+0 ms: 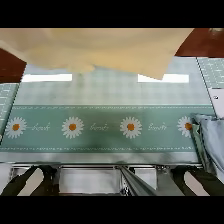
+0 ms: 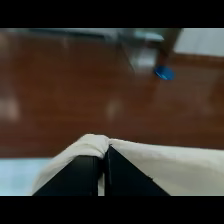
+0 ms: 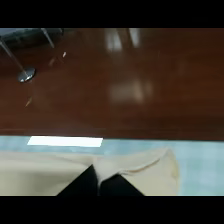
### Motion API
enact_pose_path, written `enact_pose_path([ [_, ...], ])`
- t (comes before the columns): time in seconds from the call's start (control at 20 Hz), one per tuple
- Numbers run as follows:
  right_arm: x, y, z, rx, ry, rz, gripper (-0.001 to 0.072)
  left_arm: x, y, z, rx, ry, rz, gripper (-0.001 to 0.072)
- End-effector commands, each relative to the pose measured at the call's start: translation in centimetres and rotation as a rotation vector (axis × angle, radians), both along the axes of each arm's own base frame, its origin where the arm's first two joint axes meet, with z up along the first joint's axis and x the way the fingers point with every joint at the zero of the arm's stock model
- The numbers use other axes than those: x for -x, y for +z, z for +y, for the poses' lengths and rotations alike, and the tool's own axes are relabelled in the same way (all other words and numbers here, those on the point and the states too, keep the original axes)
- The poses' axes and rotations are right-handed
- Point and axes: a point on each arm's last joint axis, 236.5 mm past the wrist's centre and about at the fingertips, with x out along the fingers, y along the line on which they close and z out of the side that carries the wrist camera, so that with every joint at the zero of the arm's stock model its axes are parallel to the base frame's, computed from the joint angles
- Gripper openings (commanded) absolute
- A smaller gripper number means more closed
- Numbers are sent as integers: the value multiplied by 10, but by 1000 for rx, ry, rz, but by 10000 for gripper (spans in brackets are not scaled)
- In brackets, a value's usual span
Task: Fold the shirts.
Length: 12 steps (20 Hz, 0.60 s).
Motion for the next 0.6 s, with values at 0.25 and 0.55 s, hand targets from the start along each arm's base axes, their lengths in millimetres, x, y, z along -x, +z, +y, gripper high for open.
enact_pose_path([
  [0.25,163,37,-22,172,-189,-146,28,161,70,-20,-161,202,-225,24],
  [0.55,168,19,-20,193,-170,-77,28,174,34,-11,-195,160,-95,24],
])
